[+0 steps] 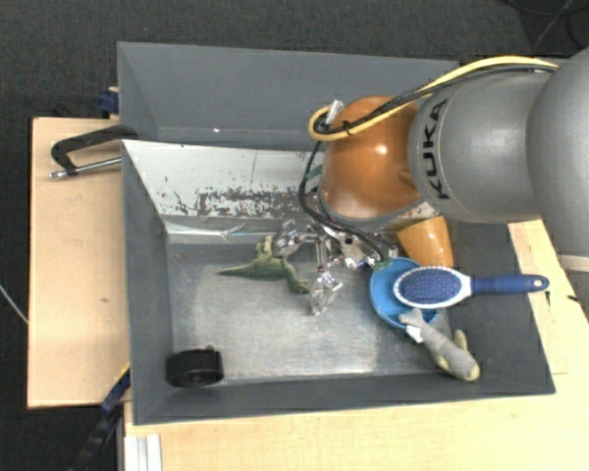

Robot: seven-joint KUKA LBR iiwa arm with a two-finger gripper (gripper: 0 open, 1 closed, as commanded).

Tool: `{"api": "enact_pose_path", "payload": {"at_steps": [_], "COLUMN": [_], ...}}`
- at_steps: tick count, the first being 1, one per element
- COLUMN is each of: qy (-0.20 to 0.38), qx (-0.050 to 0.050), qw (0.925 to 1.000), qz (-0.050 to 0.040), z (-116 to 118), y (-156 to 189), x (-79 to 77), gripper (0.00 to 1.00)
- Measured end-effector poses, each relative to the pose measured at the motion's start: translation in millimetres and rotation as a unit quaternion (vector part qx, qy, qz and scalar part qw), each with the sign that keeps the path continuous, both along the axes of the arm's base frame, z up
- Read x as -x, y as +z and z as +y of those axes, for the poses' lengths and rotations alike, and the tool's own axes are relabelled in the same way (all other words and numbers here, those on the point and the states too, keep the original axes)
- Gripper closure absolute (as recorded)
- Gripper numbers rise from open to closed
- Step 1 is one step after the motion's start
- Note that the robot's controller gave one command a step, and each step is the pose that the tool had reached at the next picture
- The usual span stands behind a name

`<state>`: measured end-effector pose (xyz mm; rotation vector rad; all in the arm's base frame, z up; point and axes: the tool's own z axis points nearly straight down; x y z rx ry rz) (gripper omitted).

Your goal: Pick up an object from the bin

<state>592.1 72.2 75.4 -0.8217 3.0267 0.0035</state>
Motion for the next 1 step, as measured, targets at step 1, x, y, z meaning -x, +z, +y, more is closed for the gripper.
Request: {"api": "enact_pose_path", "payload": {"at_steps": [1], "qy": [-0.001], "qx": [-0.001], "qw": [1.0000], "qz": [-0.0029], "z": [0.3], "y": [1.0], "x": [-1.5], "gripper": [1.00]}}
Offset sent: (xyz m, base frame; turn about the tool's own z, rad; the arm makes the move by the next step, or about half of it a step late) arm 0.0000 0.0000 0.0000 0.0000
